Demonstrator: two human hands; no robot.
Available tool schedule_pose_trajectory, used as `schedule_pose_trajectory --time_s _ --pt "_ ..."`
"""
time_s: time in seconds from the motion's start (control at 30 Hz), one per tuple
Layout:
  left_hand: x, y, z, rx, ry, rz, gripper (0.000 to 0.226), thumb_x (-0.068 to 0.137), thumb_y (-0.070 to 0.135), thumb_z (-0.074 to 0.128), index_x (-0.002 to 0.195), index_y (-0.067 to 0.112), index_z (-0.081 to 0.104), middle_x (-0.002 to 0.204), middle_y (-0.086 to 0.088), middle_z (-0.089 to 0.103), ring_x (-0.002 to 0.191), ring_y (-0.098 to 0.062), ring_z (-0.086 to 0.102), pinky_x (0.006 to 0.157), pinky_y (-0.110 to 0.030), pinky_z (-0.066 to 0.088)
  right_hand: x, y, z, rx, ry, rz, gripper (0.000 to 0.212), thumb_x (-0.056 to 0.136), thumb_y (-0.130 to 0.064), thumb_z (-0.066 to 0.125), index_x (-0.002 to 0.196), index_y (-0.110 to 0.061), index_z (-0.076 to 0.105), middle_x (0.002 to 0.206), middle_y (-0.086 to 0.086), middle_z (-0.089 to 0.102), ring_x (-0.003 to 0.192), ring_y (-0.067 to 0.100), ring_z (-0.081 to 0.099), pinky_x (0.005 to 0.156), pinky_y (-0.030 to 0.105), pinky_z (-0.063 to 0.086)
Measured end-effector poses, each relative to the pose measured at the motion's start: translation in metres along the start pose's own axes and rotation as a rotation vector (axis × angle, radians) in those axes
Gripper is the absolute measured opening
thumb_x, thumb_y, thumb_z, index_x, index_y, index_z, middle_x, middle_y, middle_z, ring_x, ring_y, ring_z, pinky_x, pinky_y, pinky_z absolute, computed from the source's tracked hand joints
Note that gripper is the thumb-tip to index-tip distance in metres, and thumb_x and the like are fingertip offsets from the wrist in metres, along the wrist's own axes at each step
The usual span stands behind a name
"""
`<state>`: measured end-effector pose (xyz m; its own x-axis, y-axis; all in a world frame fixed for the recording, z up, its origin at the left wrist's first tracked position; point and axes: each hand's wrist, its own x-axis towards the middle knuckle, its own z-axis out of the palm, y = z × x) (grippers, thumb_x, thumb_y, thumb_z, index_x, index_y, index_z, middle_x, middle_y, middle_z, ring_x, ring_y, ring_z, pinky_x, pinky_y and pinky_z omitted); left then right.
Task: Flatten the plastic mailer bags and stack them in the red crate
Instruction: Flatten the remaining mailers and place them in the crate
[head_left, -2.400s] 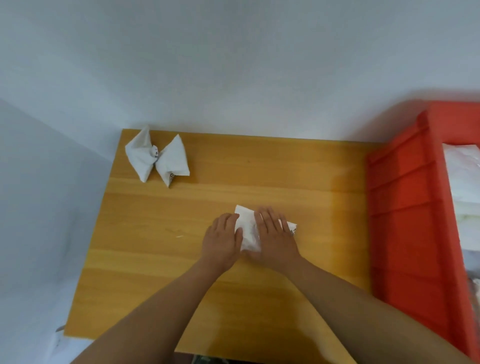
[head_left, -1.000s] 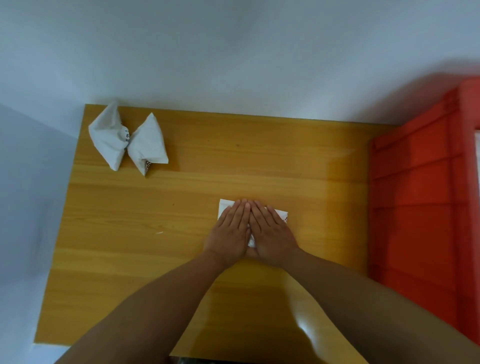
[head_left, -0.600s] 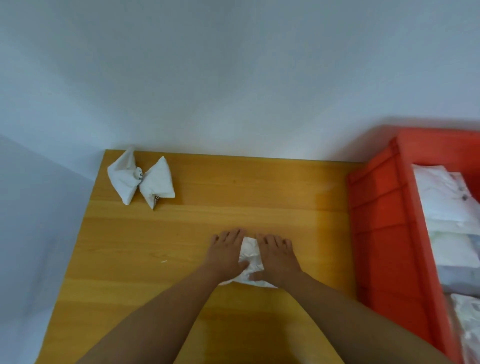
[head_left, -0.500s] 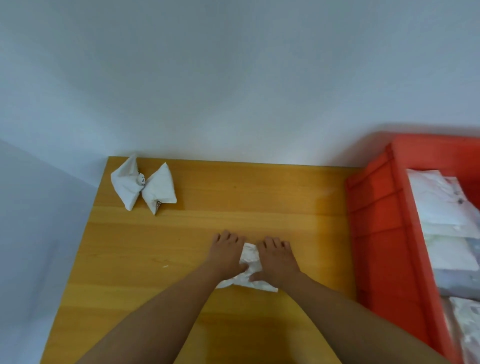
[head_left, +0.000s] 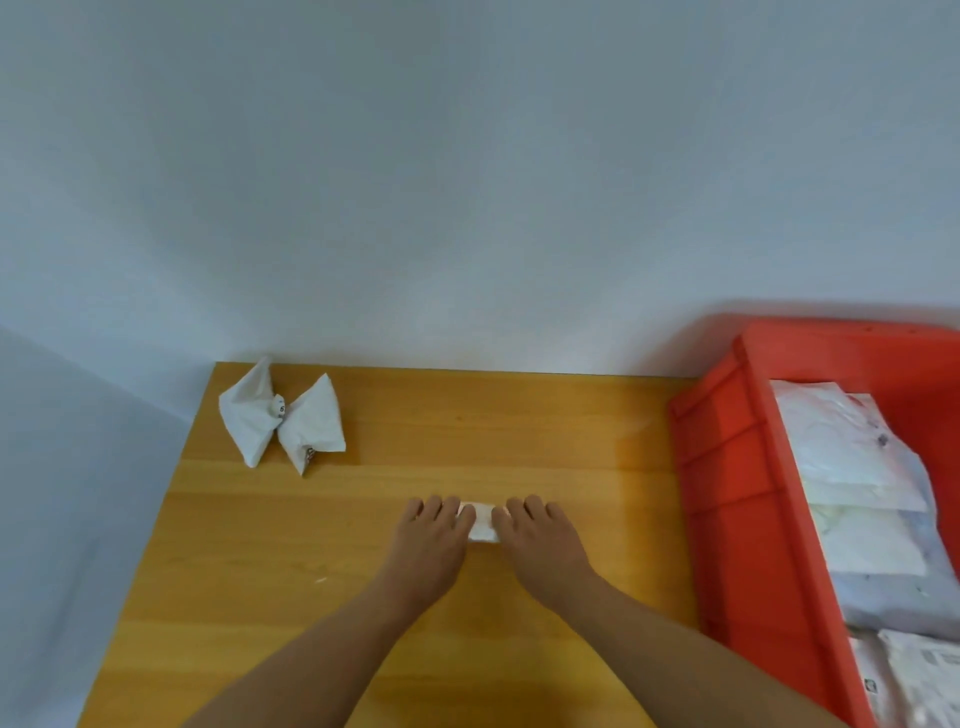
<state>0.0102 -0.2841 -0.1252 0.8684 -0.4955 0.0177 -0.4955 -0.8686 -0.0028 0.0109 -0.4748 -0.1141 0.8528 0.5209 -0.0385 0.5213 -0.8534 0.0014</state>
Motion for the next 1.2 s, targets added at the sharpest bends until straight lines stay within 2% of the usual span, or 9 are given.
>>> schedule_pose_trajectory --time_s 0.13,0.2,0.33,0.4,0.47,0.5,0.63,0.9,1.2 --pt "-0.025 0.006 0.015 -0.139 -0.091 0.069 0.043 0.077 0.062 0.057 0.086 0.02 0.063 0.081 0.002 0.058 0.071 -0.02 0.052 0.065 -0.036 0.044 -0.025 -0.007 0.024 0.113 -0.153 -0.077 0.043 0.063 -0.056 0.068 0.092 -0.023 0.069 0.094 0.0 0.064 0.085 0.02 0.06 0.073 0.035 0.049" --pt "-0.029 0.004 0.021 -0.191 -0.063 0.089 0.041 0.087 0.06 0.048 0.085 0.022 0.061 0.082 0.003 0.056 0.074 -0.017 0.051 0.066 -0.035 0.047 -0.032 -0.004 0.034 0.185 -0.216 -0.06 0.056 0.071 -0.07 0.051 0.097 -0.023 0.069 0.112 0.002 0.064 0.107 0.023 0.056 0.09 0.039 0.039" --pt "-0.022 0.004 0.03 -0.217 -0.057 0.024 0.052 0.103 0.047 0.026 0.116 0.018 0.066 0.12 -0.003 0.066 0.112 -0.02 0.059 0.093 -0.036 0.05 -0.026 0.001 0.042 0.258 -0.28 0.018 0.076 0.082 -0.07 0.047 0.13 -0.012 0.059 0.147 0.009 0.05 0.139 0.022 0.036 0.11 0.039 0.024" --pt "-0.015 0.006 0.031 -0.223 -0.118 -0.021 0.06 0.105 0.047 0.019 0.135 0.012 0.058 0.142 -0.006 0.055 0.132 -0.021 0.051 0.114 -0.035 0.031 -0.023 0.0 0.044 0.298 -0.337 0.053 0.086 0.09 -0.073 0.038 0.147 -0.008 0.043 0.157 0.008 0.038 0.146 0.02 0.027 0.112 0.037 0.021" --pt "-0.012 0.008 0.035 -0.236 -0.171 -0.021 0.06 0.106 0.048 0.019 0.145 0.009 0.043 0.152 -0.006 0.041 0.142 -0.021 0.035 0.119 -0.034 0.012 -0.022 -0.001 0.049 0.331 -0.391 0.08 0.09 0.093 -0.076 0.03 0.151 -0.008 0.036 0.159 0.007 0.035 0.148 0.019 0.026 0.113 0.037 0.02" --pt "-0.011 0.009 0.04 -0.242 -0.205 -0.018 0.06 0.106 0.047 0.019 0.145 0.007 0.039 0.153 -0.007 0.038 0.144 -0.021 0.029 0.119 -0.034 0.01 -0.022 -0.002 0.052 0.348 -0.407 0.087 0.09 0.093 -0.076 0.029 0.151 -0.008 0.036 0.158 0.007 0.035 0.147 0.019 0.028 0.113 0.036 0.021" --pt "-0.017 0.011 0.063 -0.26 -0.255 -0.03 0.059 0.106 0.046 0.024 0.148 0.006 0.034 0.155 -0.01 0.037 0.148 -0.021 0.021 0.118 -0.037 0.014 -0.023 -0.005 0.067 0.373 -0.353 0.061 0.089 0.093 -0.075 0.031 0.15 -0.007 0.04 0.158 0.009 0.035 0.146 0.022 0.033 0.114 0.039 0.023" --pt "-0.021 0.019 0.083 -0.256 -0.176 -0.03 0.059 0.107 0.042 0.021 0.146 0.004 0.043 0.153 -0.015 0.039 0.145 -0.028 0.034 0.115 -0.043 0.025 -0.024 -0.008 0.093 0.326 -0.129 0.008 0.086 0.09 -0.071 0.043 0.148 -0.006 0.042 0.155 0.012 0.041 0.144 0.023 0.036 0.116 0.041 0.025" --pt "-0.02 0.023 0.088 -0.211 -0.159 -0.028 0.056 0.107 0.04 0.016 0.151 0.008 0.028 0.156 -0.015 0.033 0.146 -0.028 0.03 0.115 -0.044 0.025 -0.027 -0.012 0.099 0.246 -0.03 -0.002 0.083 0.088 -0.063 0.048 0.146 -0.004 0.046 0.154 0.013 0.042 0.144 0.026 0.038 0.115 0.043 0.026"
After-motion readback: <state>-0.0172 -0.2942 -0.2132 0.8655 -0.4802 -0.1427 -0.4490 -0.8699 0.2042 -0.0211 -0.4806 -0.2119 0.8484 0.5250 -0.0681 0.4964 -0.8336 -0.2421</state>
